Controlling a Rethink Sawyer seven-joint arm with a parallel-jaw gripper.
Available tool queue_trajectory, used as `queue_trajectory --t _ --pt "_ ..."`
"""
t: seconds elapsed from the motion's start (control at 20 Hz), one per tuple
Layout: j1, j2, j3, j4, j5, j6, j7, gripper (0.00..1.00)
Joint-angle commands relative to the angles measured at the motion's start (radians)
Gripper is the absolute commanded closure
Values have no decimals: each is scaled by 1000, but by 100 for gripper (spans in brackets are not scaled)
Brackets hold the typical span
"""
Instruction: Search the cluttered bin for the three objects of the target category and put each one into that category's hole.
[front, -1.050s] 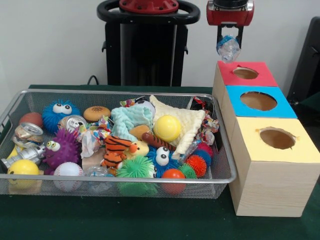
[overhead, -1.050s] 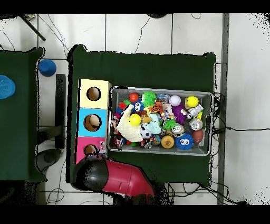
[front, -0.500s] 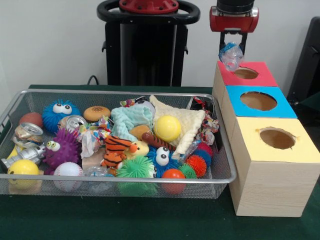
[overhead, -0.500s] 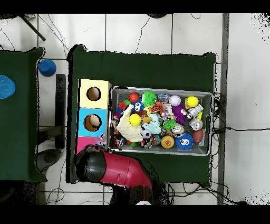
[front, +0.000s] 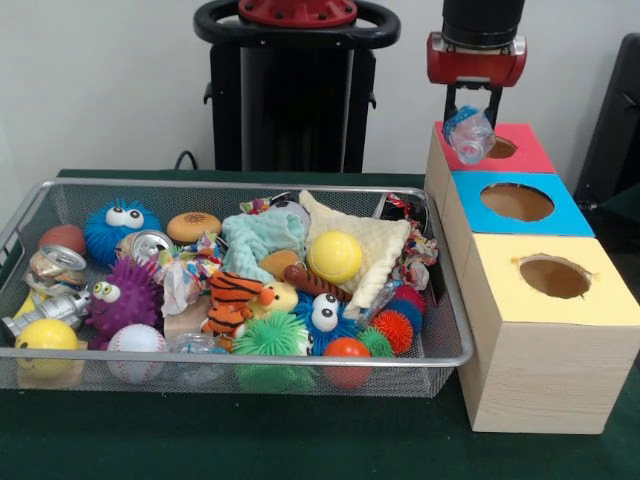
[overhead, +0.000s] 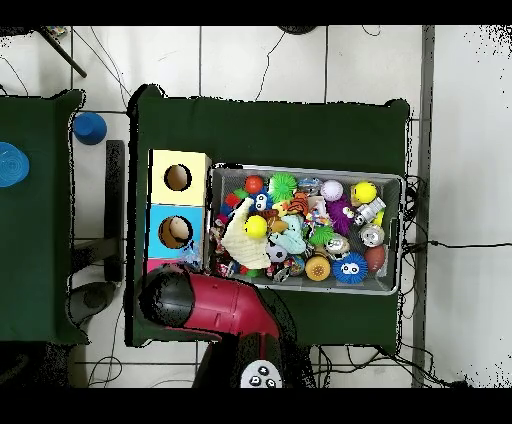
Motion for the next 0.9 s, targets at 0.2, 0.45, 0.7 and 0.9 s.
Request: queue_trajectory --t 0.2,0.45,0.7,0.9 --pt "37 107 -17 -140 44 30 266 100" --pt "65 130 -35 -161 58 28 282 100" --pt "97 154 -57 -185 78 32 299 100" --pt "122 176 -68 -203 96 28 317 100"
